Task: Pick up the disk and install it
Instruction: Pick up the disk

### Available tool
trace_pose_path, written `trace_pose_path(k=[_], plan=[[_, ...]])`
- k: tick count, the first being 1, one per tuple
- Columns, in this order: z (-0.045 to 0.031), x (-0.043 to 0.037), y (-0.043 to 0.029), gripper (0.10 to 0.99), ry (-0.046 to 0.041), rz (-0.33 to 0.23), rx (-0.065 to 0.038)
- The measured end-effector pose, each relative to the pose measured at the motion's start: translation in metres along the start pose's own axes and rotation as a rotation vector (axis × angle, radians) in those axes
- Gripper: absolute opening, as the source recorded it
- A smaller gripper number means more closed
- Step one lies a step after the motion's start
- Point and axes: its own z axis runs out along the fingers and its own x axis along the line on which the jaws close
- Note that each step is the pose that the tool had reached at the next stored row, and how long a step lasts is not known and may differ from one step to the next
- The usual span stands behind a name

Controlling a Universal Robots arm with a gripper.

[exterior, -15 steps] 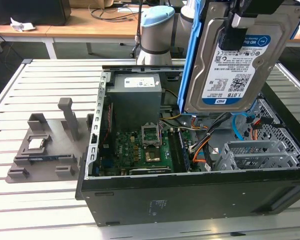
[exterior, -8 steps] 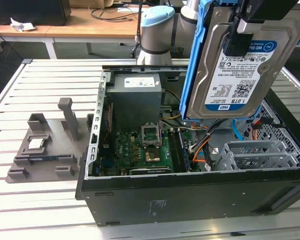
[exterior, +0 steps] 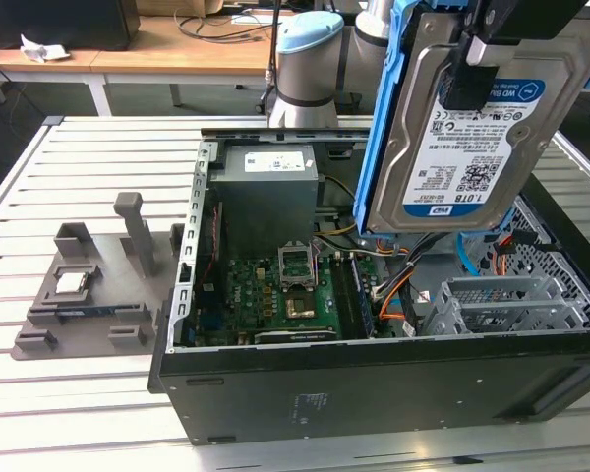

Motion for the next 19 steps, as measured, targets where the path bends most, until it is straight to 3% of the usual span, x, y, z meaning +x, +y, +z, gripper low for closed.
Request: trace_pose_path(k=[2, 3, 13, 19], plan=[[0.0000, 0.0000, 0.0000, 0.365, -0.0202, 0.000, -0.001], [0.0000, -0.0001, 0.0001, 0.365, -0.0242, 0.000, -0.001], [0.0000, -0.0002, -0.0007, 0.365, -0.0243, 0.000, -0.001], [0.0006, -0.0006, -0.0164, 0.365, -0.0216, 0.000, -0.001]])
